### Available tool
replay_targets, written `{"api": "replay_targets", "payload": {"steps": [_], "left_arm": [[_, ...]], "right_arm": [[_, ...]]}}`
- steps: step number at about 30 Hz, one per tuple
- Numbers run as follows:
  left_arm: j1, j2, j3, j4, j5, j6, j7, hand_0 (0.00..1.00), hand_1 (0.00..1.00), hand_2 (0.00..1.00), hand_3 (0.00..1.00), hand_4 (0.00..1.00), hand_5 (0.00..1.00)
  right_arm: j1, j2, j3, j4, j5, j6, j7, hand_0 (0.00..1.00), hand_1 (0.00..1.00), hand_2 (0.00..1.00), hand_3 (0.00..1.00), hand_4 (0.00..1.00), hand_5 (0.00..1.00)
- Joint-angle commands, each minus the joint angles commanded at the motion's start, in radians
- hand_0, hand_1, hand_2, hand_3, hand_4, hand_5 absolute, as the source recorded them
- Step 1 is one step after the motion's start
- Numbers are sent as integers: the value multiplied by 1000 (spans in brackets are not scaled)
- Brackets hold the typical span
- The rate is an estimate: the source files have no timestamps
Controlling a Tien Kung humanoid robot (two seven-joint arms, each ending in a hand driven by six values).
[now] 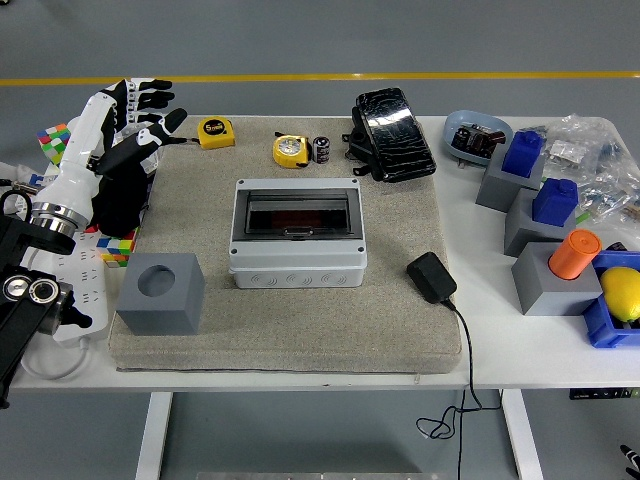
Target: Fetch the battery,place it into the box,close the lid of the box
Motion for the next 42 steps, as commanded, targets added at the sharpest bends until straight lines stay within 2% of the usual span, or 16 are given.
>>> {"api": "replay_targets", "payload": {"steps": [23, 27, 29, 33, 42], "left_arm": [[2, 1, -25, -11, 14, -25, 16, 584, 681, 672, 706, 998, 640], [-25, 19, -9, -10, 11, -26, 12, 585, 680, 670, 705, 998, 639], [-16, 22, -2, -14, 10, -27, 11, 585, 680, 670, 705, 998, 639], [7, 12, -6, -15, 13, -28, 14, 583, 679, 669, 703, 998, 637], [4, 11, -6, -14, 15, -36, 20, 584, 680, 669, 704, 998, 636]], "right_arm": [[-4, -4, 2, 3, -2, -2, -8, 641, 655, 659, 531, 947, 432], [19, -7, -36, 12, 10, 2, -9, 642, 656, 659, 531, 947, 434], [13, -11, -42, 11, 13, 1, -13, 642, 656, 659, 531, 947, 434], [-5, -14, -28, 7, 5, -3, -17, 642, 656, 659, 531, 947, 436], [-9, -1, -22, 9, 5, 0, -4, 641, 656, 659, 531, 947, 438]]}}
